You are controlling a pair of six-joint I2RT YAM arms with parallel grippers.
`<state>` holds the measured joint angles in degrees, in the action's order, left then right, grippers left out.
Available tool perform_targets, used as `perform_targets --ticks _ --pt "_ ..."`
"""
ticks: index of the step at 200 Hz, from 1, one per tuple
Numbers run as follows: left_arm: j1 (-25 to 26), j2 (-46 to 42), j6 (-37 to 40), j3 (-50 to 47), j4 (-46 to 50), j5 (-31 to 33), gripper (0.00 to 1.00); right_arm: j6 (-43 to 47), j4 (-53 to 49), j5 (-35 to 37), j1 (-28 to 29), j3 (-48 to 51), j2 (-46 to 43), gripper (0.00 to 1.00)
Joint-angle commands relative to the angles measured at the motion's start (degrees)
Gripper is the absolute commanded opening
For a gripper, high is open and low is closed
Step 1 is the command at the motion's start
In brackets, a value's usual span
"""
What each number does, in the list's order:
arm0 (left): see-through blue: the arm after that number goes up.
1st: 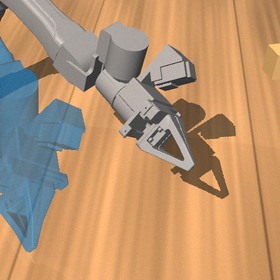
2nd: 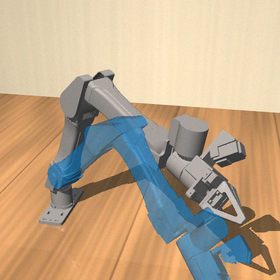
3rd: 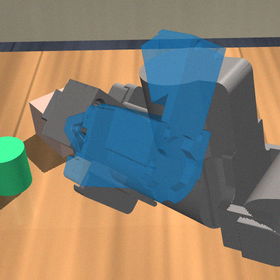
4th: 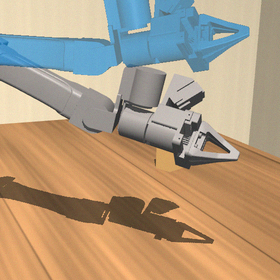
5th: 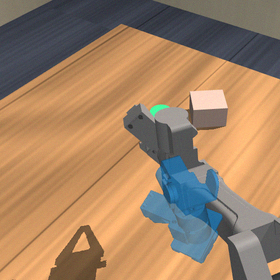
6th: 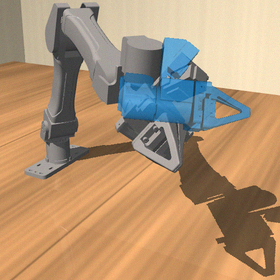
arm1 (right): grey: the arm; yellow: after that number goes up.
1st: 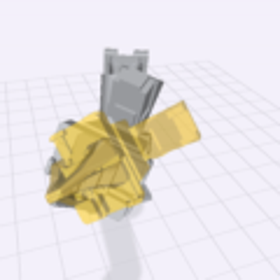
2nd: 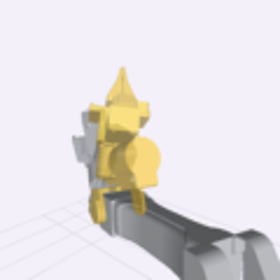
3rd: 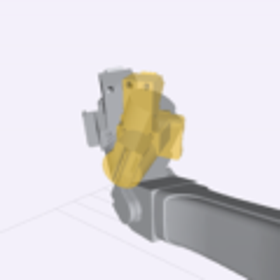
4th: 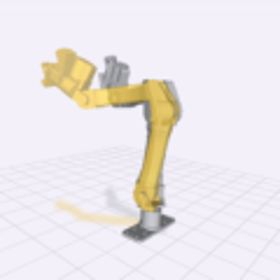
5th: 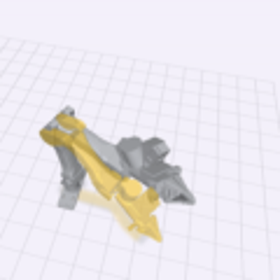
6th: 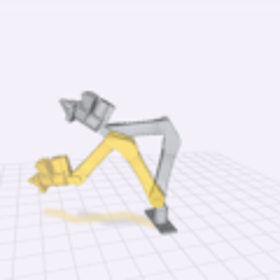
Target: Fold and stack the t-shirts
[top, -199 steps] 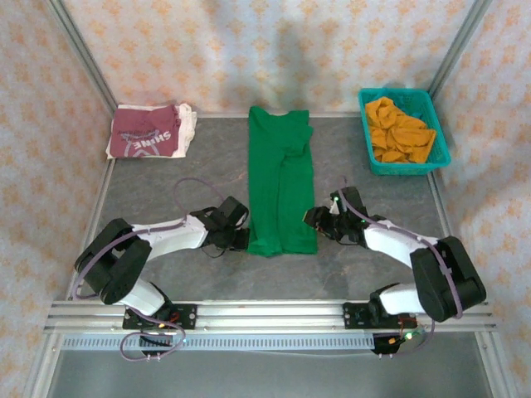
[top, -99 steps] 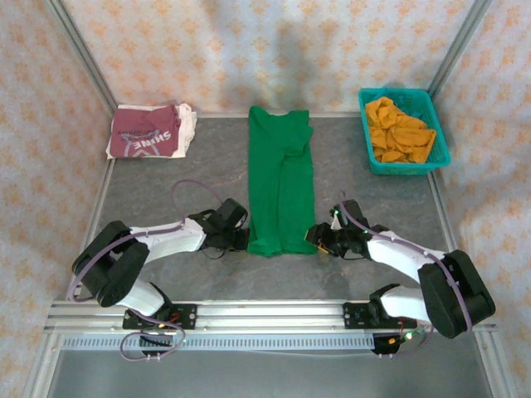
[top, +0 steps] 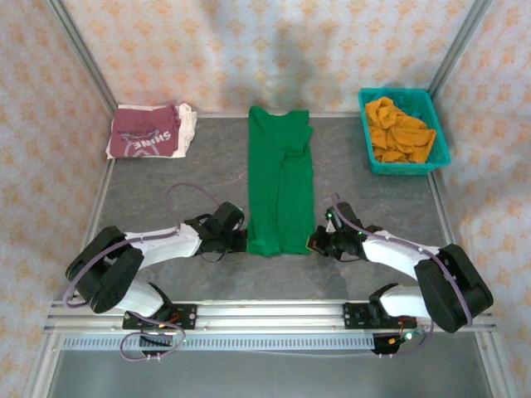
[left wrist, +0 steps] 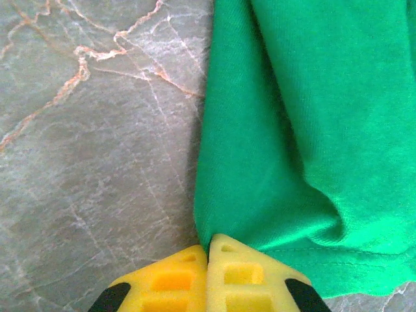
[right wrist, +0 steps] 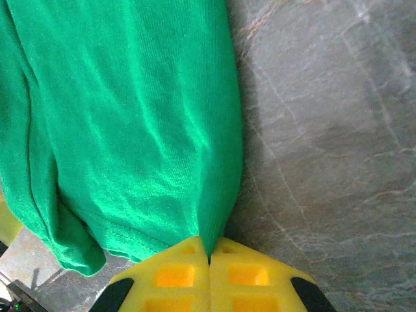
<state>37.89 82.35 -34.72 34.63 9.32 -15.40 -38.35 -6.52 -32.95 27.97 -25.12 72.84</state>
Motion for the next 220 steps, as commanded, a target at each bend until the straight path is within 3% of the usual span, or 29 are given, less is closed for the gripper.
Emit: perform_targets --ticks 1,33,64,94,110,135,167,220 --pt "0.5 -2.6 -1.3 -2.1 2.2 3.1 0.00 -1.1 0.0 1.1 0.3 -0.9 -2.2 0.00" --pt "1.0 -8.3 -5.2 -5.2 4.9 2.5 0.00 -0.6 -2.7 0.7 1.7 2.0 -6.9 0.00" --pt "4.6 -14.5 -8.3 -5.9 10.4 3.6 0.00 -0.9 -4.5 -1.1 5.3 4.3 -11.6 0.00" --pt "4.9 -17.6 -8.5 -2.2 12.5 5.4 0.00 -2.7 -4.9 2.2 5.3 1.8 -13.4 0.00" --pt "3.7 -17.1 -8.0 2.3 15.8 6.3 0.00 -2.7 -6.9 4.8 5.0 -2.3 -12.2 0.00" --pt "-2.8 -16.9 -8.0 6.4 16.1 2.5 0.00 -1.2 -8.7 6.4 2.8 -9.1 -8.7 0.00" --pt "-9.1 -10.4 -1.6 17.5 20.6 2.0 0.00 2.2 -11.3 7.0 -2.8 -18.5 -2.4 0.00" --pt "-13.2 8.5 7.5 38.3 23.8 2.6 0.00 8.3 -11.6 7.3 -8.0 -34.4 12.7 0.00"
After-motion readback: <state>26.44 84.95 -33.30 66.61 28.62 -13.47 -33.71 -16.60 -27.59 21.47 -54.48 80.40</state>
